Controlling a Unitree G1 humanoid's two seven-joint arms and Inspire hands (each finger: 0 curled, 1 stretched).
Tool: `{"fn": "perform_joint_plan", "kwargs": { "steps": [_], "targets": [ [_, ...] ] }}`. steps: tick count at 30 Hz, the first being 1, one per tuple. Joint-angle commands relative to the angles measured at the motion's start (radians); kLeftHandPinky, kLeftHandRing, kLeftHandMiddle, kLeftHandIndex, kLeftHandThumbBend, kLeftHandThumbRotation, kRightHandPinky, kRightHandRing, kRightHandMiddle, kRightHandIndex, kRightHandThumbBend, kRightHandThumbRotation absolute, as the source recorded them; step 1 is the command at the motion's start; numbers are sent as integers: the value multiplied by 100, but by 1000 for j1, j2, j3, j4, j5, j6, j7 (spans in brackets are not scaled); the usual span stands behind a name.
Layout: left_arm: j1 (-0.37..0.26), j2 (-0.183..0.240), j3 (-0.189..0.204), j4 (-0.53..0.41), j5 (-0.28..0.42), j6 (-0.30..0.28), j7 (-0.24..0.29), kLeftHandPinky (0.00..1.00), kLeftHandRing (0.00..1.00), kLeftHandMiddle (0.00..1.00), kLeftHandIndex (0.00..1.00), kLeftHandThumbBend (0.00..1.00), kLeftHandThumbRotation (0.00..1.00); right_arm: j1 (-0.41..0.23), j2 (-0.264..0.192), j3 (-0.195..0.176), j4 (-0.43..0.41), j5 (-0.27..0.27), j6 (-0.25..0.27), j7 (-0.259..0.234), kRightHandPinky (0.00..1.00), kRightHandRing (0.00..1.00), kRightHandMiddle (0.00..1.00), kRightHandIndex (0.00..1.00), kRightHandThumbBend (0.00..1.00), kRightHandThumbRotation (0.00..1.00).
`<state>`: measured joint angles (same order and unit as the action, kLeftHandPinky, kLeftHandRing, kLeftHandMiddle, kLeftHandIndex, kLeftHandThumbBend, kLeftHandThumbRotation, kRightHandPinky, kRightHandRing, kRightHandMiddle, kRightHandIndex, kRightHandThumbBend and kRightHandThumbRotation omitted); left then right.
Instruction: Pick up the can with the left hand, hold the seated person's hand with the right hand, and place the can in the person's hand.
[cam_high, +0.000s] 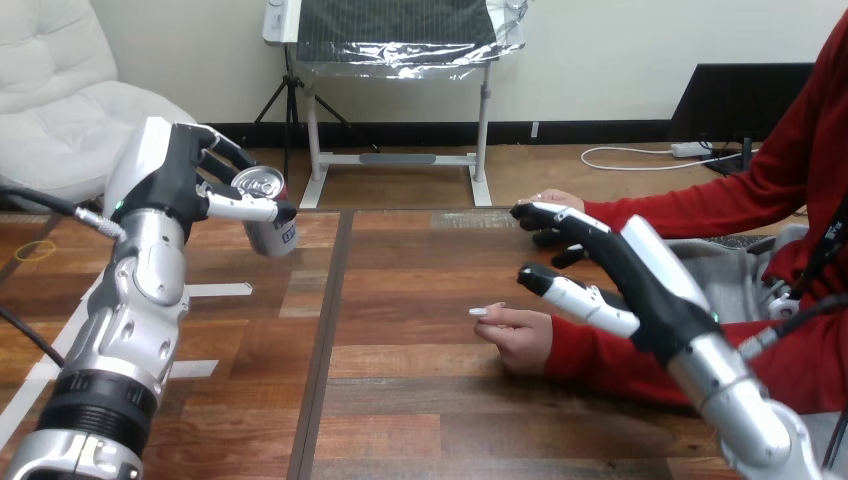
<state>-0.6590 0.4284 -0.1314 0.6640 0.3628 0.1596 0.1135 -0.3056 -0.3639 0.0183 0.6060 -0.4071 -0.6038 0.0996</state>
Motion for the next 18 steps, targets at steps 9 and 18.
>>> {"fn": "perform_joint_plan", "kwargs": {
  "steps": [9, 18],
  "targets": [
    [-1, 53, 51, -141, 4, -9, -11, 34, 38, 43, 48, 75, 0, -233, -87, 83, 179, -103, 10, -52, 68, 82, 85, 85, 95, 90],
    [16, 53, 59, -175, 11, -1, -19, 37, 39, 43, 48, 76, 0, -297, -126, 118, 251, -113, 14, -33, 73, 83, 85, 87, 97, 86]
  ]
}}
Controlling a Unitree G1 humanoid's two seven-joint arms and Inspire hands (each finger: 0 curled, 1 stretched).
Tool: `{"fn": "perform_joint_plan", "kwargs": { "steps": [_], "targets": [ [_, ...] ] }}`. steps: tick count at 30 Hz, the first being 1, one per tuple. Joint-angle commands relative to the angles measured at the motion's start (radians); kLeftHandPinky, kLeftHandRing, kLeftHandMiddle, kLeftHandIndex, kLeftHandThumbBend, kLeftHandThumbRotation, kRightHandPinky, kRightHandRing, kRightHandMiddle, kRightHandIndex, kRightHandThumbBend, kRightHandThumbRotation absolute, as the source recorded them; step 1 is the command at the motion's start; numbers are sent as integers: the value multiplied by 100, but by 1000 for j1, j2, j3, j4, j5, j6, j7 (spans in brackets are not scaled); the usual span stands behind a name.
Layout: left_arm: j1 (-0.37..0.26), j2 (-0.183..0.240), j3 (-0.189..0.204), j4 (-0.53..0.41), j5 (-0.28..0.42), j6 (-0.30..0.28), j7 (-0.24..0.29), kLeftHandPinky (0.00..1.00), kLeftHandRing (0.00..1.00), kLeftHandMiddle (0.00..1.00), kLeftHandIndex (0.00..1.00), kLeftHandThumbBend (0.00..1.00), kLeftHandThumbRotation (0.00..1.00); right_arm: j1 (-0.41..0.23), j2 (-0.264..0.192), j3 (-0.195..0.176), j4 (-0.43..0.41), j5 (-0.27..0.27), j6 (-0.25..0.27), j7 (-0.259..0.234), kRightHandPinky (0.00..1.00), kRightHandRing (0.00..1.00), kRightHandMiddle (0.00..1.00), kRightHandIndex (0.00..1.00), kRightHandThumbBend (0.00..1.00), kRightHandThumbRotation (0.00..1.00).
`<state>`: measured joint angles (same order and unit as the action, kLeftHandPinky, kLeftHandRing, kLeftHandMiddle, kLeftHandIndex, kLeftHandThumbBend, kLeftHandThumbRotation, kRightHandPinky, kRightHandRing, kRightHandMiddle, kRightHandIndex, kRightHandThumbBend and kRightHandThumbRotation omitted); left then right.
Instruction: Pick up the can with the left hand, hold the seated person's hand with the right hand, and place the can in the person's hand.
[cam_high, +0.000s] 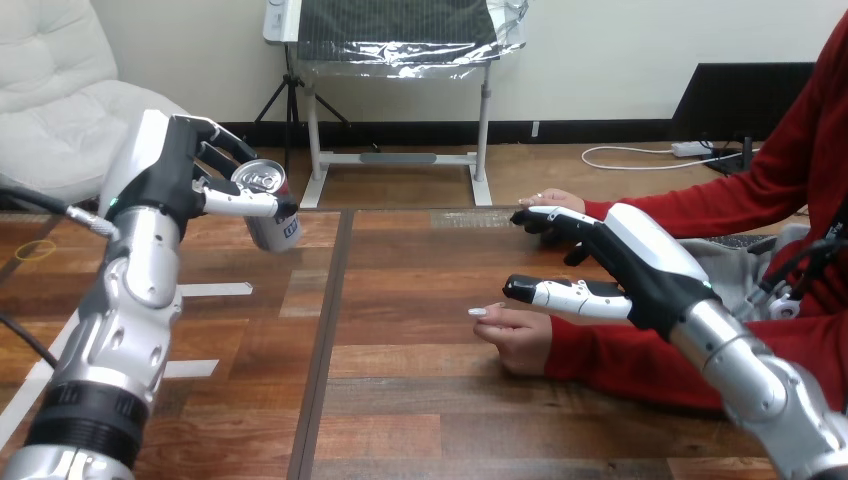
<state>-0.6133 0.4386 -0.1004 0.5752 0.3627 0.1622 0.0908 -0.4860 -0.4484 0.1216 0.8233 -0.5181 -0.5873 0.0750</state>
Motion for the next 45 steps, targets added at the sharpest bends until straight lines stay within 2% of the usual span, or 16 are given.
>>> {"fn": "perform_joint_plan", "kwargs": {
  "steps": [1, 10, 13, 15, 19, 27, 36, 45],
  "targets": [
    [-29, 42, 29, -89, 12, -2, 4, 38, 39, 43, 49, 76, 0, -121, -44, 17, 38, -1, -1, -6, 74, 84, 86, 87, 98, 85],
    [-18, 43, 30, -109, 9, 2, 1, 41, 40, 43, 49, 76, 0, -169, -72, 44, 104, 9, 9, 37, 75, 85, 86, 87, 100, 81],
    [-15, 43, 30, -117, 9, 10, -2, 40, 39, 43, 48, 76, 0, -183, -76, 48, 127, 20, 18, 72, 74, 85, 86, 87, 100, 79],
    [-13, 42, 31, -120, 7, 9, -1, 40, 39, 43, 48, 76, 0, -190, -81, 54, 130, 18, 42, 97, 73, 85, 87, 87, 100, 78],
    [-9, 42, 31, -125, 7, 9, 0, 39, 39, 43, 48, 76, 0, -201, -86, 63, 149, 17, 53, 120, 71, 85, 86, 87, 100, 75],
    [-5, 43, 34, -124, 8, -1, 2, 39, 39, 43, 48, 76, 0, -222, -84, 63, 197, 41, 90, 173, 68, 83, 85, 85, 100, 67],
    [-2, 44, 38, -115, 4, -7, 4, 38, 39, 43, 48, 77, 0, -240, -90, 68, 231, 53, 123, 227, 66, 82, 86, 85, 100, 62],
    [0, 42, 42, -123, 2, 7, -5, 37, 38, 43, 48, 76, 0, -255, -93, 66, 254, 71, 166, 283, 69, 84, 88, 85, 100, 57]
  ]
}}
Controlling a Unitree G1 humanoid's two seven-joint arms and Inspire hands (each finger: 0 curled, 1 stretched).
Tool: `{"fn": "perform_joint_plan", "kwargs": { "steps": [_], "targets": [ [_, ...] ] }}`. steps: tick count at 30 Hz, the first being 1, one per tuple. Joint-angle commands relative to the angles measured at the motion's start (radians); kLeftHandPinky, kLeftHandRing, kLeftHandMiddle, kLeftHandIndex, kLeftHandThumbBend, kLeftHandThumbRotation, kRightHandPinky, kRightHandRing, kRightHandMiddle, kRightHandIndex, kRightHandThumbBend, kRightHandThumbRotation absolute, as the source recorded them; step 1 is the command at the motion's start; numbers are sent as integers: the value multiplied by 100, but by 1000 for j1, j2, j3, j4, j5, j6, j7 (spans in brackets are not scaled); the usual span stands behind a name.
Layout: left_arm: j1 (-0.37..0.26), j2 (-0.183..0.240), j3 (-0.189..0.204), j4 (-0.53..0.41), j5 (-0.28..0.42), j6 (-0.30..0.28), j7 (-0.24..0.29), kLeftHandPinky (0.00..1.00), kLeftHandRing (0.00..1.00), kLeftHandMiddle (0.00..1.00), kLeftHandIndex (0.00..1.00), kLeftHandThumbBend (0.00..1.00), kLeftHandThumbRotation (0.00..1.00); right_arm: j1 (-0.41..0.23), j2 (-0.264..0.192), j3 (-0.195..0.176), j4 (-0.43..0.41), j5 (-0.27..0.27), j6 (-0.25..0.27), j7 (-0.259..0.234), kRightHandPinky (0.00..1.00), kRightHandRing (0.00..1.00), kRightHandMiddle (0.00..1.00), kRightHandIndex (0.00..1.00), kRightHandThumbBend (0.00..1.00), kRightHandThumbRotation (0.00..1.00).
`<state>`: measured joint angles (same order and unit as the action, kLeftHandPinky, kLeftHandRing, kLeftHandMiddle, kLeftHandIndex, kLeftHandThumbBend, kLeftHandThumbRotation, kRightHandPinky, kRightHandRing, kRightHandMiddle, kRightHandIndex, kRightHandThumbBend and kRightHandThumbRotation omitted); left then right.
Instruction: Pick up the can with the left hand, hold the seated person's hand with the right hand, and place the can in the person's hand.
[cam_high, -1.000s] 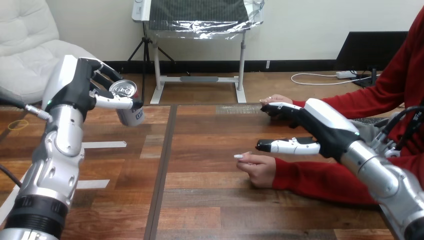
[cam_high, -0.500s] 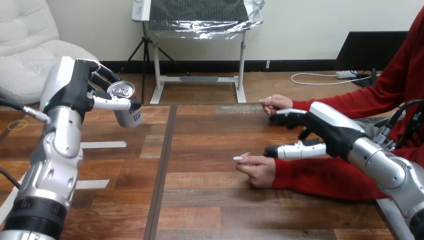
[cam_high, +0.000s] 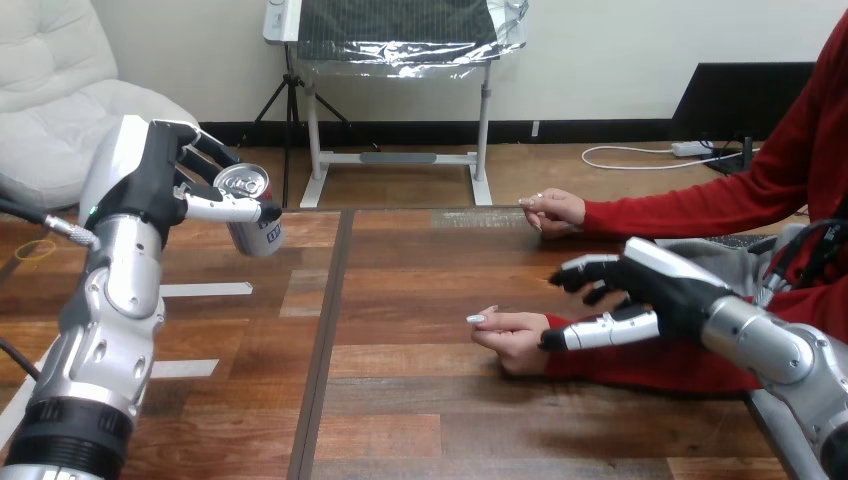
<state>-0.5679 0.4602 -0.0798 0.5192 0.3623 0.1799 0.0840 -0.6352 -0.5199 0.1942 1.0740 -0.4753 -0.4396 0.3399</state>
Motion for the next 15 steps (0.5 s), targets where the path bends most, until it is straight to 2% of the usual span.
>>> {"fn": "perform_joint_plan", "kwargs": {
  "steps": [1, 5, 15],
  "targets": [
    [-46, 20, 22, -67, 3, -9, 1, 37, 38, 43, 48, 76, 0, -107, -21, -7, 6, 29, 23, 23, 70, 84, 88, 85, 100, 57],
    [-46, 18, 25, -69, 1, -1, -3, 38, 39, 43, 48, 76, 0, -116, -21, -11, 9, 48, 63, 72, 73, 86, 89, 86, 100, 54],
    [-44, 18, 31, -67, -5, -9, -8, 39, 39, 43, 48, 75, 0, -124, -31, 19, 0, 27, 101, 105, 78, 88, 90, 87, 100, 49]
  ]
}}
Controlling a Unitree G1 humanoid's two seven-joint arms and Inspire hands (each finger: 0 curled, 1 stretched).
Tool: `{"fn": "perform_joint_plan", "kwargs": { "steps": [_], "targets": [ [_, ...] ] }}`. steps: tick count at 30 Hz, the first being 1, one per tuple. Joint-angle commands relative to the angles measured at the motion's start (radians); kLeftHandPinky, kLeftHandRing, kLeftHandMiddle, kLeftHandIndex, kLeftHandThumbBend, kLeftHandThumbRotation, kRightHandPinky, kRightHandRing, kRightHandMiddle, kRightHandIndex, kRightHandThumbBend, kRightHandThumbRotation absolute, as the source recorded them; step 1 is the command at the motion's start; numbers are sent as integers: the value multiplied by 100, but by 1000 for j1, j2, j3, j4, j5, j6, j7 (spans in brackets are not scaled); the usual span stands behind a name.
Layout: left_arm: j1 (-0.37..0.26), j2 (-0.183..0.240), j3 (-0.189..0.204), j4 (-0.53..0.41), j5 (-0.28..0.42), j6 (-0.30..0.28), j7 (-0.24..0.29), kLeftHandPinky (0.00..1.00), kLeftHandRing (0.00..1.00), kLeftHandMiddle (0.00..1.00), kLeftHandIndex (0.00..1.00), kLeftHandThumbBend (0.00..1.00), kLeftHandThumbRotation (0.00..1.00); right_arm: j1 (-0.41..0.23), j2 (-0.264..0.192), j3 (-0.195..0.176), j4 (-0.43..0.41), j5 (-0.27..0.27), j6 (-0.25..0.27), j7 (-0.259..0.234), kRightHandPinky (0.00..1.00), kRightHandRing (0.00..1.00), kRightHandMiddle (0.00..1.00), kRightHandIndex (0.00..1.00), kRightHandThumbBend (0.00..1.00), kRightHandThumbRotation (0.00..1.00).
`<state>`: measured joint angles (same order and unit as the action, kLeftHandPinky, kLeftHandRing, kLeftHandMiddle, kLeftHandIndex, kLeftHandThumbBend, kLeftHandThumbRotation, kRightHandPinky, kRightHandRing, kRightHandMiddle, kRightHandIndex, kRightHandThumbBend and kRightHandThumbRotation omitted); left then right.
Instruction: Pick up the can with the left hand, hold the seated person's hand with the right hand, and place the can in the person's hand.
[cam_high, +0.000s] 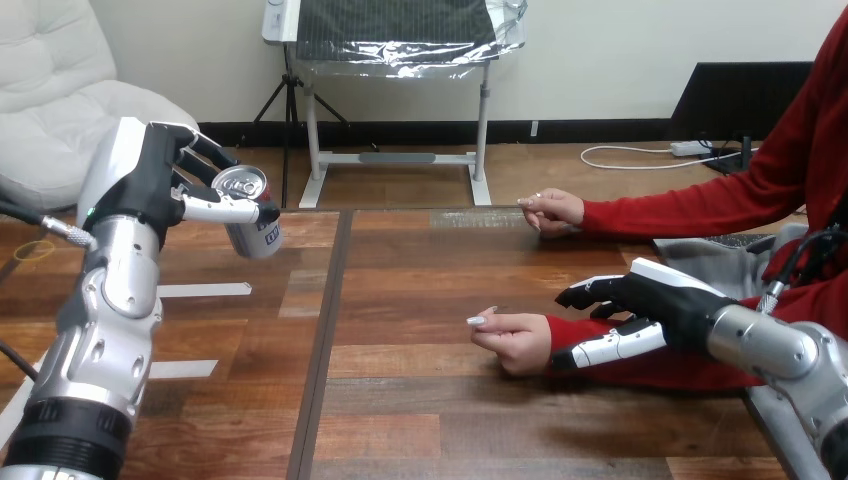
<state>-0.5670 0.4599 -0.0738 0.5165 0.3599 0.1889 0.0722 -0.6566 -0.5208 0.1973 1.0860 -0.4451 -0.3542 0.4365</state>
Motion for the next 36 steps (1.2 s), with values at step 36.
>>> {"fn": "perform_joint_plan", "kwargs": {
  "steps": [36],
  "targets": [
    [-47, 19, 26, -69, -2, -10, 0, 37, 39, 43, 48, 76, 0, -89, -22, 75, 5, -41, 43, -19, 82, 89, 89, 85, 100, 26]
  ]
}}
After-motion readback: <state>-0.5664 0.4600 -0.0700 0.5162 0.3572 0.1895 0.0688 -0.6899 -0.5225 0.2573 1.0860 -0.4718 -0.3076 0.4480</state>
